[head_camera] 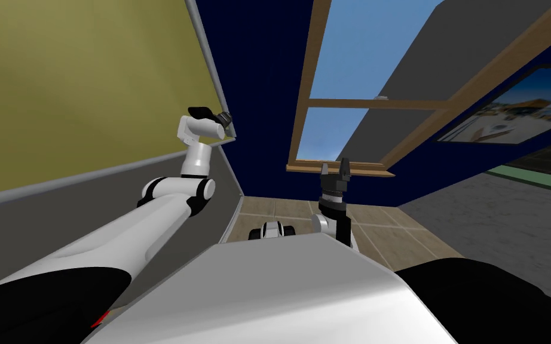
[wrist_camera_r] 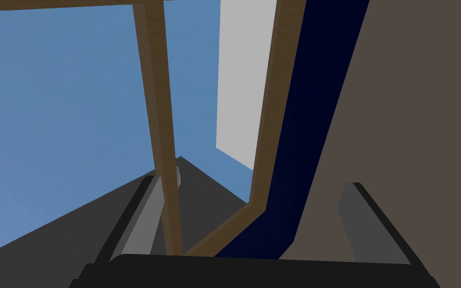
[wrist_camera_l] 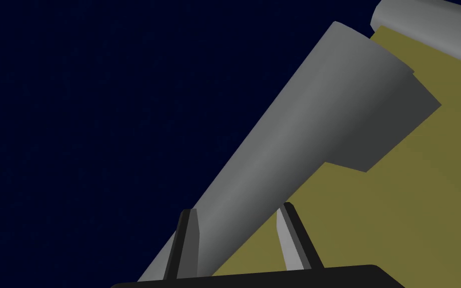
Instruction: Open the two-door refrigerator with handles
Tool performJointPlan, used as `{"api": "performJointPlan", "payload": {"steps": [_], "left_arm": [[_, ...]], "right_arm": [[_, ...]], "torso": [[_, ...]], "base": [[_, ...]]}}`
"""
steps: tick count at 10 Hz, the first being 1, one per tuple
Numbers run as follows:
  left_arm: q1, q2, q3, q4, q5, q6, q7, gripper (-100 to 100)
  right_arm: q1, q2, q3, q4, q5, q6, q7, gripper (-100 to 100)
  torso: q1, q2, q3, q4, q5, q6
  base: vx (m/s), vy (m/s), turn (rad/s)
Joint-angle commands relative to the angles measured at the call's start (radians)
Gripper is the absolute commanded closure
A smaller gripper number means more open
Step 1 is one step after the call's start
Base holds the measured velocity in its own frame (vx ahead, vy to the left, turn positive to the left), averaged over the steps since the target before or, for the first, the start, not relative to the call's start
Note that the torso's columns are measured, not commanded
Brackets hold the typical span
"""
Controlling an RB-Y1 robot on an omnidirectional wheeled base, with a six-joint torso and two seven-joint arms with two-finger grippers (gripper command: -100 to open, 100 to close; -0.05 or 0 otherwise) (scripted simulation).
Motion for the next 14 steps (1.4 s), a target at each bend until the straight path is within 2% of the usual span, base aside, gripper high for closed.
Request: {"api": "performJointPlan", "payload": {"steps": [1,2,4,11,12,13,14], "left_arm": [[-0.02,-0.036,-0.018,-0.001,-0.007,0.005,0.003,100],[-0.021,-0.058,-0.032,-0.009,0.004,0.009,0.0,100],[-0.028,-0.089,-0.051,-0.03,0.032,0.013,-0.007,100],[-0.05,-0.197,-0.119,-0.104,0.126,0.027,-0.031,100],[-0.05,-0.186,-0.112,-0.092,0.114,0.028,-0.029,100],[-0.05,-0.22,-0.136,-0.114,0.144,0.036,-0.037,100],[-0.05,-0.22,-0.136,-0.114,0.144,0.036,-0.037,100]], "right_arm": [[0.0,0.0,0.0,0.0,0.0,0.0,0.0,0],[0.0,0.0,0.0,0.0,0.0,0.0,0.0,0],[0.0,0.0,0.0,0.0,0.0,0.0,0.0,0],[0.0,0.0,0.0,0.0,0.0,0.0,0.0,0],[0.0,0.0,0.0,0.0,0.0,0.0,0.0,0],[0.0,0.0,0.0,0.0,0.0,0.0,0.0,0],[0.0,0.0,0.0,0.0,0.0,0.0,0.0,0]], "torso": [[-0.005,0.0,0.0,-0.001,-0.002,0.003],[-0.002,-0.005,-0.002,0.0,-0.001,-0.001],[0.001,0.0,0.0,-0.003,0.001,0.002],[0.001,0.001,0.001,0.001,0.001,-0.001],[-0.001,0.003,0.002,-0.001,0.001,0.0],[0.003,-0.005,-0.002,0.001,0.002,-0.005],[0.003,-0.002,-0.002,-0.001,0.001,0.001]], "base": [[-0.099,-0.027,-0.013],[-0.124,0.009,-0.059],[-0.243,0.027,-0.143],[-0.299,0.013,-0.12],[-0.172,-0.008,-0.056],[-0.194,0.034,-0.084],[-0.243,0.077,-0.124]]}}
